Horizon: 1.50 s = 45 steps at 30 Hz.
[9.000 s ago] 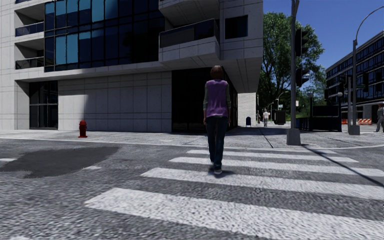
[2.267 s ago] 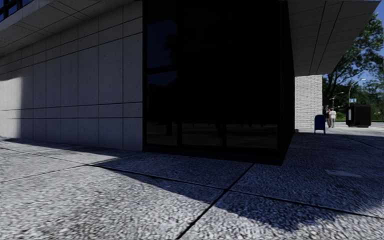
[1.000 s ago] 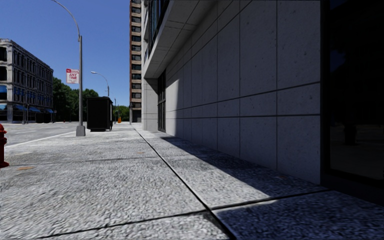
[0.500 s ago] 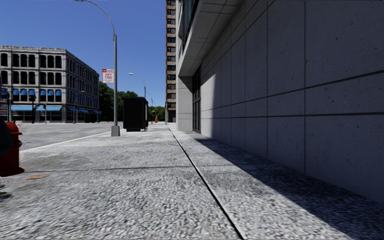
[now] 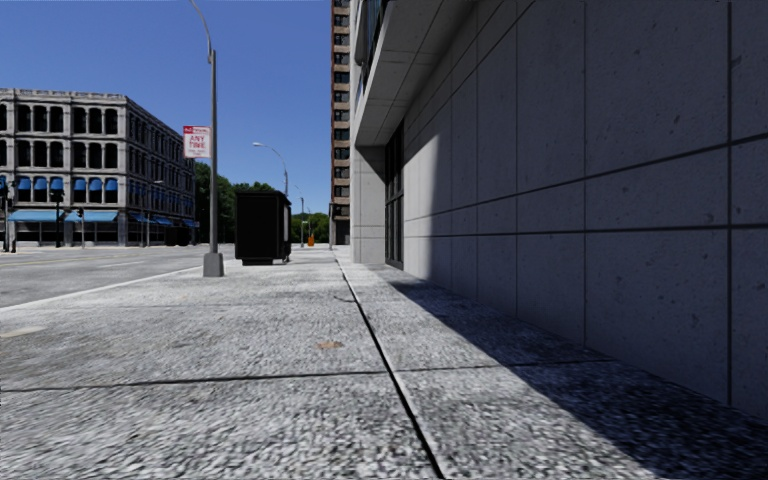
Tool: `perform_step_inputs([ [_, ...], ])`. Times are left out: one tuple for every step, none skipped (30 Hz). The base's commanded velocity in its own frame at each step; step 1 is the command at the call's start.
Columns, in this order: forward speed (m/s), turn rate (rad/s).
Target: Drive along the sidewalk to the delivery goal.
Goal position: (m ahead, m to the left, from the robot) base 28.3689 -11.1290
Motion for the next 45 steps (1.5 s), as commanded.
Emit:
perform_step_inputs([
  [2.0,0.0],
  [2.0,0.0],
  [2.0,0.0],
  [2.0,0.0],
  [2.0,0.0],
  [2.0,-0.18],
  [2.0,-0.18],
  [2.0,-0.27],
  [2.0,-0.29],
  [2.0,-0.3],
  [2.0,-0.3],
  [2.0,-0.3],
  [2.0,-0.3],
  [2.0,-0.14],
  [2.0,-0.14],
  [2.0,0.0],
  [2.0,0.0],
  [2.0,0.0],
  [2.0,0.0],
  [2.0,0.0],
  [2.0,0.0],
  [2.0,0.0],
  [2.0,0.0],
  [2.0,0.0],
  [2.0,0.0],
  [2.0,0.0],
  [2.0,0.0],
  [2.0,0.0],
  [2.0,0.0],
  [2.0,0.0],
  [2.0,0.0],
  [2.0,0.0],
  [2.0,0.0],
  [2.0,0.0],
  [2.0,0.0],
  [2.0,0.0],
  [2.0,0.0],
  [2.0,0.0],
  [2.0,0.16],
  [2.0,0.16],
  [2.0,0.32],
  [2.0,0.39],
  [2.0,0.41],
  [2.0,0.41],
  [2.0,0.42],
])
